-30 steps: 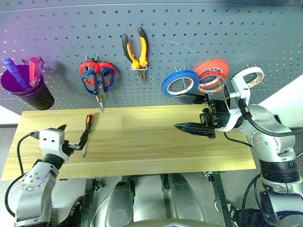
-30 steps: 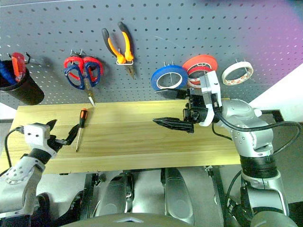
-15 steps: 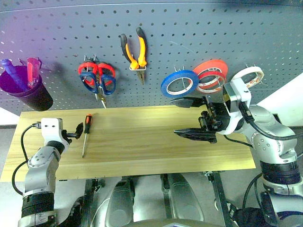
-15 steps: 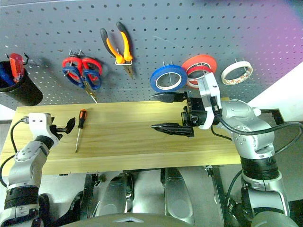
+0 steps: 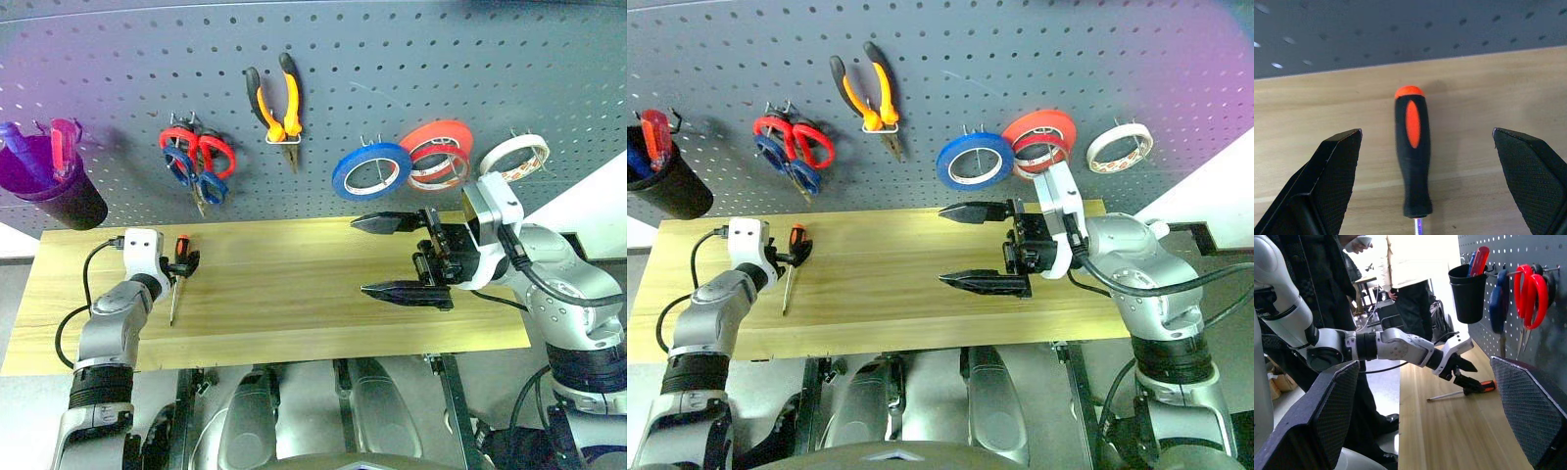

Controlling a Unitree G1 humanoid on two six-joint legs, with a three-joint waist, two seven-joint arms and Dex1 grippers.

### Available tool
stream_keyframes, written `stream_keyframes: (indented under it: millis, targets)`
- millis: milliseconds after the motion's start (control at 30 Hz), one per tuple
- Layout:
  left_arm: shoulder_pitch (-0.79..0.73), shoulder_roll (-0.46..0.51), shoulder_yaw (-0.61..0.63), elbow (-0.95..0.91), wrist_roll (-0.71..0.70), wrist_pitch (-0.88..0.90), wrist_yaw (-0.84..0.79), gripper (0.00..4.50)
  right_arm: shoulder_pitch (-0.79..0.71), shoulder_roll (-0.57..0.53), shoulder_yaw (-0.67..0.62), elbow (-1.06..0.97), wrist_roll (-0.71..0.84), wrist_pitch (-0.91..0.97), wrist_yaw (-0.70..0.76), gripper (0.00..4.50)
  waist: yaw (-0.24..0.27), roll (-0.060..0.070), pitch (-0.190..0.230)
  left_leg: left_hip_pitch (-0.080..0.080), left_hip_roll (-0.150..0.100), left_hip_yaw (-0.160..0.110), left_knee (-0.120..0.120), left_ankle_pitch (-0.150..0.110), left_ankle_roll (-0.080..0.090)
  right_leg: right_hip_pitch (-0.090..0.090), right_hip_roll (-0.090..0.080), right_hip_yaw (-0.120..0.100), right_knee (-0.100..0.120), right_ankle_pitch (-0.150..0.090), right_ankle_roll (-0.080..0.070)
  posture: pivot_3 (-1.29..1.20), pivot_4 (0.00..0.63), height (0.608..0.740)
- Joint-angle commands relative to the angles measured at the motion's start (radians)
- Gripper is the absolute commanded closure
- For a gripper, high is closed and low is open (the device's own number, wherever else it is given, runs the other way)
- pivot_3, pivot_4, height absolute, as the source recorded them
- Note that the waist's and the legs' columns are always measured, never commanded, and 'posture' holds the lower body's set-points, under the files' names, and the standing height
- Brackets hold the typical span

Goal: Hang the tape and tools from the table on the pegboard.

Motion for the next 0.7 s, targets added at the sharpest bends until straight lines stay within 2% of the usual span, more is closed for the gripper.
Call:
stream_keyframes:
  millis: [33,433,467,500,700]
  targets:
    - [-0.004,0.010,0.006,-0.004,0.014,0.002,0.011,0.02,0.011,-0.010,-0.013,-0.052,0.029,-0.001,0.002,0.00,-0.002,-0.001,0.003,0.000,0.000,0.000,0.000,0.000,0.000,0.000,0.000,0.000,0.000,0.000,0.000,-0.15,0.388,0.733]
    - [-0.007,-0.015,0.011,0.009,0.009,0.072,0.061,0.02,0.019,-0.018,-0.016,-0.056,0.021,-0.007,-0.011,0.00,-0.006,-0.001,0.014,-0.001,0.000,0.000,0.000,0.000,0.000,0.000,-0.001,0.000,-0.001,0.000,0.000,-0.17,0.387,0.733]
    - [-0.010,-0.023,0.021,0.012,0.000,0.085,0.070,0.39,0.019,-0.018,-0.017,-0.056,0.022,-0.006,-0.014,0.00,-0.008,-0.001,0.014,-0.001,0.000,0.000,0.000,0.000,0.000,0.000,0.000,0.000,-0.001,0.000,0.000,-0.17,0.387,0.733]
    - [-0.012,-0.027,0.024,0.018,0.000,0.085,0.077,0.49,0.018,-0.018,-0.018,-0.056,0.023,-0.004,-0.016,0.00,-0.009,-0.001,0.014,-0.001,0.000,0.000,0.000,0.000,0.000,0.000,-0.001,0.000,-0.001,0.000,0.000,-0.17,0.386,0.733]
    - [-0.035,-0.040,0.022,0.048,0.007,0.128,0.107,2.54,0.015,-0.025,-0.024,-0.059,0.029,0.001,-0.026,0.00,-0.018,-0.001,0.014,-0.001,0.000,0.000,0.000,0.000,0.000,-0.001,-0.001,0.000,-0.001,0.000,0.000,-0.18,0.384,0.733]
